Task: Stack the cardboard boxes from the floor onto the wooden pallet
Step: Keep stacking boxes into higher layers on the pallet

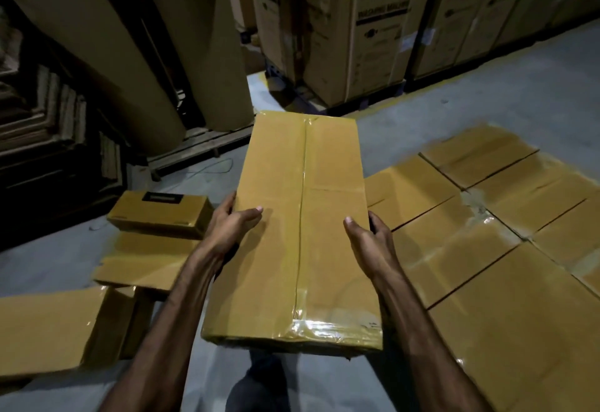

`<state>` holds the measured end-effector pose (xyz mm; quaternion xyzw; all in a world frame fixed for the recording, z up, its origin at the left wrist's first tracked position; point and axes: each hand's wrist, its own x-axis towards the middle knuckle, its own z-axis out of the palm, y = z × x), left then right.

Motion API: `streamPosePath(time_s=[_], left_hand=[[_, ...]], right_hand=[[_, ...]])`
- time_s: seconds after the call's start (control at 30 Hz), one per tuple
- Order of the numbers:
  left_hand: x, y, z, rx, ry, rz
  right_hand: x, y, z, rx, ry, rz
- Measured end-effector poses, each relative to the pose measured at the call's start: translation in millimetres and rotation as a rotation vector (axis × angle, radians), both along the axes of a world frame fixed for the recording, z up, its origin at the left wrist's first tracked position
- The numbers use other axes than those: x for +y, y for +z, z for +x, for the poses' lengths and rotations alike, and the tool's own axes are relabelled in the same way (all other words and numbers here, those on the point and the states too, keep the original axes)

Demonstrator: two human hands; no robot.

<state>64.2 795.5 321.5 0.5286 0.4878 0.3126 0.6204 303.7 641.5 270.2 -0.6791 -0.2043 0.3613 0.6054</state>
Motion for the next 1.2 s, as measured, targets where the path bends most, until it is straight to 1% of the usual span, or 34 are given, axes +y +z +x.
streamPosePath(time_s=[0.1,0.2,0.3,0.4,0.47,0.6,0.7,0.9,1.0,1.07,1.13,1.2], left_hand=[[63,-9,15,0.024,-0.073,0.016],[127,-9,38,0.004,-0.156,-0.006],[184,-1,70,-0.017,-0.255,-0.060],[232,1,107,-0.025,-0.385,-0.069],[251,2,131,-0.030,-0.441,-0.076],[278,1,182,-0.028,-0.528,-0.097],[300,-7,221,-0.016,-0.585,-0.108],[352,-6,312,0.022,-0.605,-0.094],[383,-1,360,0.067,-0.596,-0.072],[401,3,392,0.075,-0.583,-0.087],[415,4,427,0.085,-0.605,-0.106],[421,2,458,0.097,-0.643,-0.100]], right_hand=[[47,-2,6,0.023,-0.059,0.007],[91,-3,11,0.011,-0.135,-0.003],[124,6,17,-0.006,-0.254,-0.040],[149,11,28,0.032,-0.353,-0.037],[158,14,35,0.018,-0.410,-0.071],[175,11,64,0.021,-0.512,-0.073],[192,7,93,0.030,-0.542,-0.068],[247,-13,175,0.051,-0.590,-0.067],[283,-21,219,0.107,-0.587,-0.057],[302,-25,247,0.108,-0.571,-0.053],[314,-28,277,0.103,-0.560,-0.053],[318,-26,304,0.105,-0.598,-0.069]])
